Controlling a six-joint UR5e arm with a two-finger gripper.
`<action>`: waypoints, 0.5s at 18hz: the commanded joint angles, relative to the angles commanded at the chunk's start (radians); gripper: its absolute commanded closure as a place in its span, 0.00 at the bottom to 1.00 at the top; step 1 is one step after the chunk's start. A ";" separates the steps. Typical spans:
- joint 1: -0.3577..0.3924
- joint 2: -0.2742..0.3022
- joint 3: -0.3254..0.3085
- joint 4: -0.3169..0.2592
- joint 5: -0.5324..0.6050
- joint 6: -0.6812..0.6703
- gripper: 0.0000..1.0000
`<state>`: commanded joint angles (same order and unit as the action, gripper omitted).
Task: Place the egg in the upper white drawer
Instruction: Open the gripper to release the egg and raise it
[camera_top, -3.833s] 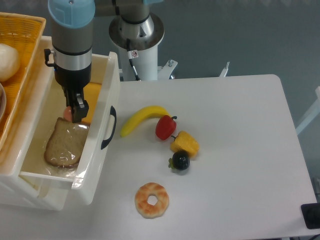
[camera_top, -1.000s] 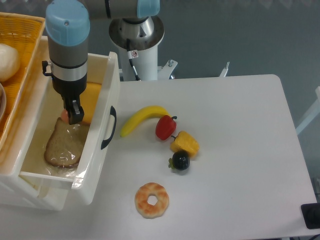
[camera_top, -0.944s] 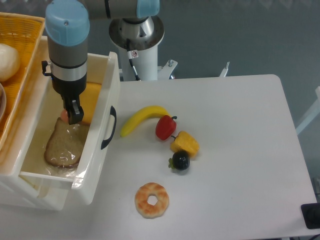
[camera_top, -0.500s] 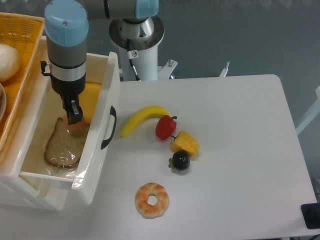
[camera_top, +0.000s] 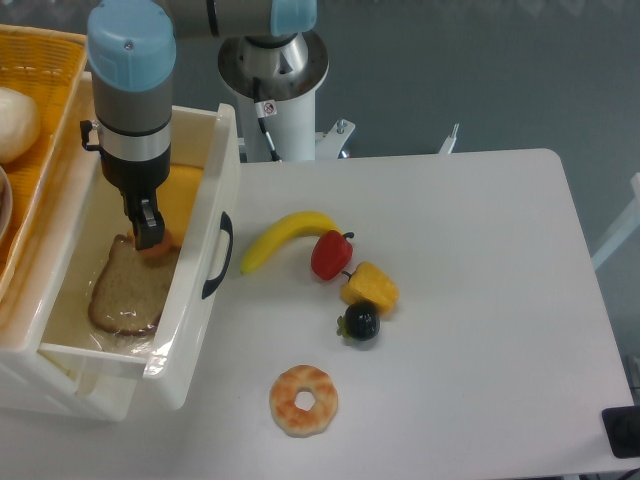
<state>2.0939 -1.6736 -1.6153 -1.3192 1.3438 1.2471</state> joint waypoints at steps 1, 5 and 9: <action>0.000 0.003 0.002 0.000 -0.002 0.000 0.38; 0.002 0.017 0.003 -0.002 -0.005 0.000 0.38; 0.008 0.031 0.005 -0.002 -0.008 -0.002 0.32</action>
<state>2.1015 -1.6430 -1.6107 -1.3208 1.3361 1.2456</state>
